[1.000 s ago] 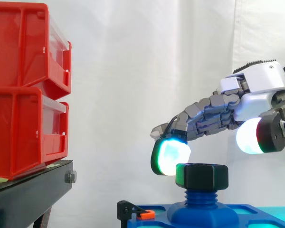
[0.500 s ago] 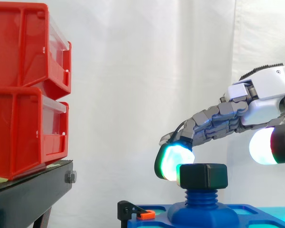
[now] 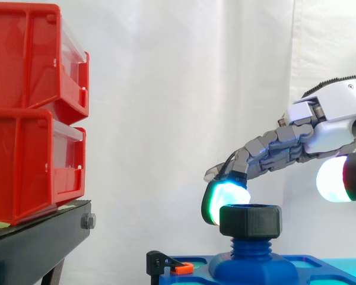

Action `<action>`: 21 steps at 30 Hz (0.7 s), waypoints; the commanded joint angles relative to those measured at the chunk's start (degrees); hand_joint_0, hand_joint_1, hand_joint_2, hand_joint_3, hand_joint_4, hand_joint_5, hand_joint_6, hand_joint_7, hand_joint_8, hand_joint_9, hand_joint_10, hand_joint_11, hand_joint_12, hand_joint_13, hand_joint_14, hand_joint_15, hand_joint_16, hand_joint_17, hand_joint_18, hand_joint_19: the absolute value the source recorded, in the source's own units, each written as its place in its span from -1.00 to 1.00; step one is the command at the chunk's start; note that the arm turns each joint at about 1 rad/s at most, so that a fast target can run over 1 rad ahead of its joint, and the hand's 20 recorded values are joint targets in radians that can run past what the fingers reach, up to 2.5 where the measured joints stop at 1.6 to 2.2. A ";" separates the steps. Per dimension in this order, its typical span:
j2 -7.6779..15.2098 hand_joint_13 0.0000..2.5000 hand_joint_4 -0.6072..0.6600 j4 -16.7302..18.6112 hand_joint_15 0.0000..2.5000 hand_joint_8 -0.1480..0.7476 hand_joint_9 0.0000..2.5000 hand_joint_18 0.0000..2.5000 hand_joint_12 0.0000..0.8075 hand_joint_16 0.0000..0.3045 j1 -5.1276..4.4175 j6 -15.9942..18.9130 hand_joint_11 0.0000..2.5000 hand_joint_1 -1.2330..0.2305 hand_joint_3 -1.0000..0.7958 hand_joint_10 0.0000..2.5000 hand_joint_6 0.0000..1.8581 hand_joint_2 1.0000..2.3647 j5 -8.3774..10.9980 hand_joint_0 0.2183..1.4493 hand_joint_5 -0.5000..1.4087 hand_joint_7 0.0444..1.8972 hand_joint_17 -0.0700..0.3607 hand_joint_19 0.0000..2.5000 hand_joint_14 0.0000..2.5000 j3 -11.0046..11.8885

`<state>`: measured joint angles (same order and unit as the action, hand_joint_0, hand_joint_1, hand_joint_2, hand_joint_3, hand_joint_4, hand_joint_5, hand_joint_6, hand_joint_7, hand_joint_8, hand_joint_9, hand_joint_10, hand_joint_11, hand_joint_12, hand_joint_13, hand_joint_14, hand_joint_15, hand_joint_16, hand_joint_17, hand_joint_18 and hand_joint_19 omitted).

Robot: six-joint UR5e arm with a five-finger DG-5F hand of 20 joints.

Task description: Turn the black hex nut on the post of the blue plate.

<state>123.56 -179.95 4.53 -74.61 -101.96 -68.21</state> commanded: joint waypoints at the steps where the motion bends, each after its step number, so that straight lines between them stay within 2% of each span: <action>1: -0.25 -1.00 0.20 -0.93 -1.00 -0.17 -1.00 -1.00 -0.02 -0.60 0.04 -0.27 -1.00 0.04 -0.44 -1.00 -0.46 -1.00 -0.08 -0.80 -0.79 -0.24 -0.04 -0.98 -1.00 0.01; 5: -0.69 -1.00 0.20 -2.95 -1.00 -0.17 -1.00 -1.00 -0.02 -0.60 0.04 -1.85 -1.00 0.04 -0.44 -1.00 -0.46 -1.00 -0.26 -0.80 -0.79 -0.24 -0.04 -0.99 -1.00 0.01; 21: -2.10 -1.00 0.20 -5.94 -1.00 -0.18 -1.00 -1.00 -0.02 -0.60 -0.31 -5.55 -1.00 0.03 -0.44 -1.00 -0.46 -1.00 -0.35 -0.79 -0.79 -0.24 -0.04 -0.99 -1.00 0.01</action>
<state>121.62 -185.45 4.28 -79.78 -102.23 -68.20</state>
